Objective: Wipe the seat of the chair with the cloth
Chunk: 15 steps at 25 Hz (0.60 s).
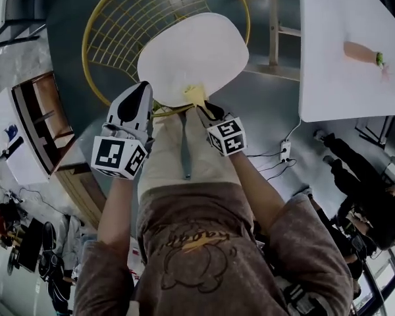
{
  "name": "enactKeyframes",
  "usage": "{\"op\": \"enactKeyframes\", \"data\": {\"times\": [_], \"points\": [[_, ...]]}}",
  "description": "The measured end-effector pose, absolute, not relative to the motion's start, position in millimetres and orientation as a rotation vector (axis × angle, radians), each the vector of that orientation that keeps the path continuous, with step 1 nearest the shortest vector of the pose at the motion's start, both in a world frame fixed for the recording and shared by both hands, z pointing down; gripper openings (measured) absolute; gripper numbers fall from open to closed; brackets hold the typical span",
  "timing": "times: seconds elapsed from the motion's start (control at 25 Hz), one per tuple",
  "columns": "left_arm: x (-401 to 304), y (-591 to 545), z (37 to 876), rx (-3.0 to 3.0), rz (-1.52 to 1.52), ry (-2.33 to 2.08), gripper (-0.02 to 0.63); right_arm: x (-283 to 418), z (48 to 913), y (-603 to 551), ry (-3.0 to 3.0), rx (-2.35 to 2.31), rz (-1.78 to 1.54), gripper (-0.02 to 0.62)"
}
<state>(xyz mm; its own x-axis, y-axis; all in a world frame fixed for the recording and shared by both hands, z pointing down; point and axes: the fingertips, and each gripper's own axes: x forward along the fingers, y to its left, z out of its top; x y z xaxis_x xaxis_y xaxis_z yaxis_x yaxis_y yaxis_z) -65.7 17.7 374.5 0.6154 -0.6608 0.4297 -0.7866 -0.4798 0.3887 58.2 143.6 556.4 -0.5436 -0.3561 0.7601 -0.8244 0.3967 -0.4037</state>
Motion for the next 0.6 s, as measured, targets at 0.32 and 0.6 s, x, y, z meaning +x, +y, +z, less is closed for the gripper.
{"op": "enactKeyframes", "data": {"times": [0.32,0.6], "points": [[-51,34,290,2.331,0.25,-1.12,0.008,95,437,114,-2.202,1.215,1.046,0.095],[-53,28,226,2.42,0.219,-1.096,0.009,100,334,72,-2.336,1.354,0.931,0.095]]}}
